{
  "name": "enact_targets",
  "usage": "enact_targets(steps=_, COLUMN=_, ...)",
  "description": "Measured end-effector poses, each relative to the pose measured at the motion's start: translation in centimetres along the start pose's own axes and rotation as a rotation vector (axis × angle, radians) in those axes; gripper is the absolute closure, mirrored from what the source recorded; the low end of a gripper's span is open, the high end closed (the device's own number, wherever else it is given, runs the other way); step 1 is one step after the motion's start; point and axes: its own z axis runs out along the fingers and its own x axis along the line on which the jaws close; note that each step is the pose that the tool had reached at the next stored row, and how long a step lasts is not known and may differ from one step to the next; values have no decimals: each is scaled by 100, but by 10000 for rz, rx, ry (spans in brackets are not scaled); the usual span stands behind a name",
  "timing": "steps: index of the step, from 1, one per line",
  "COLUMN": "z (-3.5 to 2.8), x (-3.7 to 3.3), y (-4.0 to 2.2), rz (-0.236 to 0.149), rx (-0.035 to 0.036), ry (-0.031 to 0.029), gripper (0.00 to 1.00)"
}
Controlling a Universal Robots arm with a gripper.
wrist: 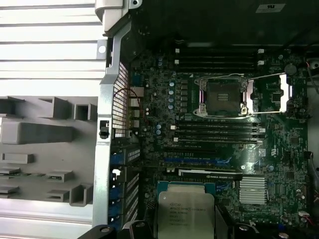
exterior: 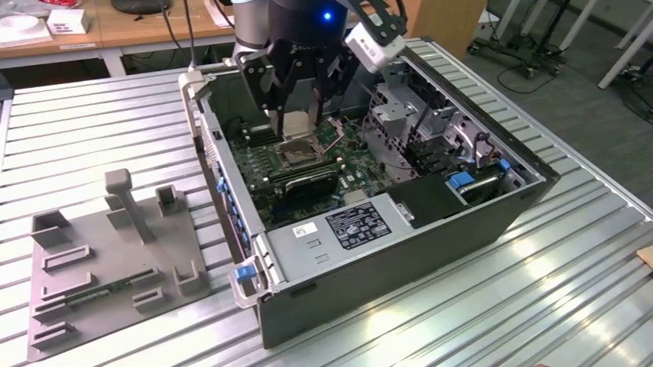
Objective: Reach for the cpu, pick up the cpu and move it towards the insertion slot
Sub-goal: 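Pick up the cpu and move it towards the insertion slot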
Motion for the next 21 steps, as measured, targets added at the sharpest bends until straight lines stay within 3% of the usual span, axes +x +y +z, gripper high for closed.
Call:
enact_targets(steps=14, z=13, x=-131, y=79, rz=-57, rx=-19, ry=2, gripper=46)
enact_targets(steps=21, z=29, x=-143, y=131, rz=-57, rx=-20, ry=2, gripper=46)
